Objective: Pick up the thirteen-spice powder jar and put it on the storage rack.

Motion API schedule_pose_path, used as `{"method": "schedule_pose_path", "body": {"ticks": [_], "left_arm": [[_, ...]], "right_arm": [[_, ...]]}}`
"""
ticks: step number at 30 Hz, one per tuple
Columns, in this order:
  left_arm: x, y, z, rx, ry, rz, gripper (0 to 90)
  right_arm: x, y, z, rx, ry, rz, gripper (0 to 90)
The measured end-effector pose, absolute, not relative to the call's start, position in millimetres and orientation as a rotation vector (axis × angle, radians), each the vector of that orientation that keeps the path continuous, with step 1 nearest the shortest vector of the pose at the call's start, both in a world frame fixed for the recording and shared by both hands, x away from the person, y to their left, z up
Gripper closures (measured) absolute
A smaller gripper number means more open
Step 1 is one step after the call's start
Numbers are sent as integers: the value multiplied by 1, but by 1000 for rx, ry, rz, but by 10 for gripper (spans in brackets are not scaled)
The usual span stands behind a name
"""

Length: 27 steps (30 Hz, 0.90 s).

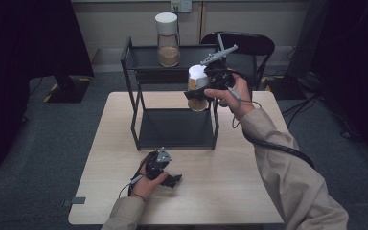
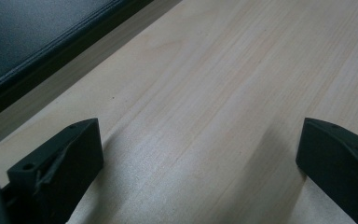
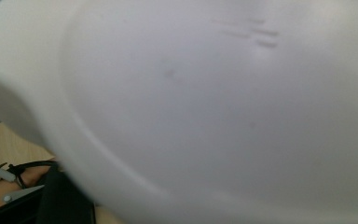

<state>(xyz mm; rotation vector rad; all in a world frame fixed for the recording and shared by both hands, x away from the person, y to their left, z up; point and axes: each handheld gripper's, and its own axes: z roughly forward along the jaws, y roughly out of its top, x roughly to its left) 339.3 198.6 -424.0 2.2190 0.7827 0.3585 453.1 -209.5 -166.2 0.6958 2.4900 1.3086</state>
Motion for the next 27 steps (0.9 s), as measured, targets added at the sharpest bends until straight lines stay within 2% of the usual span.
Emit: {"method": "schedule_pose_path", "body": {"ticks": [27], "left_arm": [[340,199,-424,2220,783,354,0]], "right_arm": [[465,-208,-91,725,2460,1294,304]]}}
